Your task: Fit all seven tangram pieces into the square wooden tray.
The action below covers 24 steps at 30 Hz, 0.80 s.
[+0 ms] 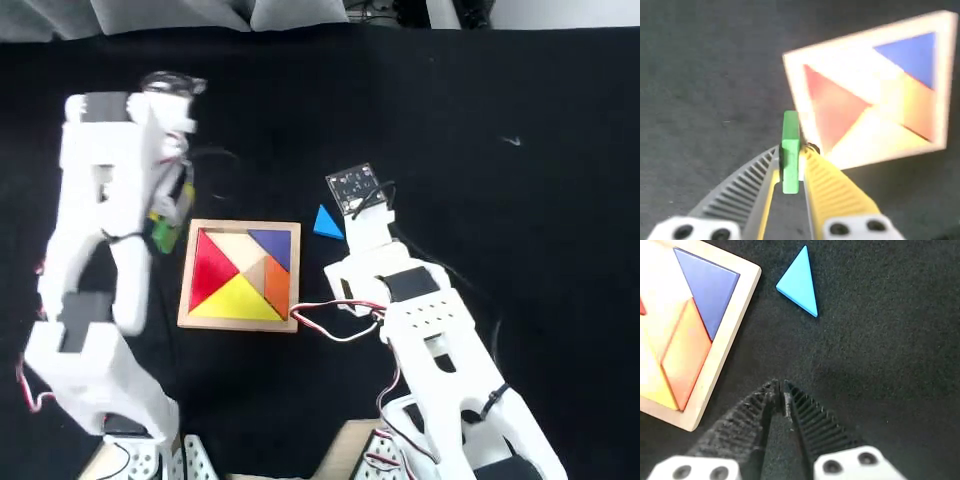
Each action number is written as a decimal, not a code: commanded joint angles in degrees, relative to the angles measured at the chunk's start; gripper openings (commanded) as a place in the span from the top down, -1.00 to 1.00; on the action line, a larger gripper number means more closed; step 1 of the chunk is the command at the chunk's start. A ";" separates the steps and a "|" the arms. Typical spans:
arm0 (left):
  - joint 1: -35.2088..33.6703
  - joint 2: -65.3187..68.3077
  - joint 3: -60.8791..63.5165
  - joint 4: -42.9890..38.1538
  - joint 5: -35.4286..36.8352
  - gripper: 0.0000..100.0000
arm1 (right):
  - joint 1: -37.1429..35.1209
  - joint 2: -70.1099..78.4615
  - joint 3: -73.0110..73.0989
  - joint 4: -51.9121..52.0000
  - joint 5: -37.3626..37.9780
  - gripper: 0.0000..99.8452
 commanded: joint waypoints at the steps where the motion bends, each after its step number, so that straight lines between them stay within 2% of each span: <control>1: 11.38 -9.76 6.81 0.35 4.31 0.87 | 3.78 -2.15 -0.48 -1.05 0.44 0.98; 4: 15.34 -10.64 9.89 -3.16 11.78 0.87 | 6.95 -2.15 -1.19 -1.05 0.18 0.98; 7: 16.04 -10.46 12.09 -6.59 21.36 0.87 | 9.49 -2.15 -1.45 -1.05 0.00 0.98; 14: 20.00 -10.46 22.55 -15.03 30.59 0.87 | 9.85 -2.07 -1.27 -1.05 0.00 0.98; 16: 20.44 -10.55 25.10 -19.60 31.21 0.87 | 9.76 -2.07 -1.27 -1.05 0.00 0.98; 19: 20.00 -10.46 26.33 -24.88 28.13 0.87 | 9.76 -2.07 -1.27 -1.05 0.00 0.98; 24: 19.91 -10.55 25.19 -26.73 21.45 0.87 | 9.76 -1.98 -1.27 -1.05 0.18 0.98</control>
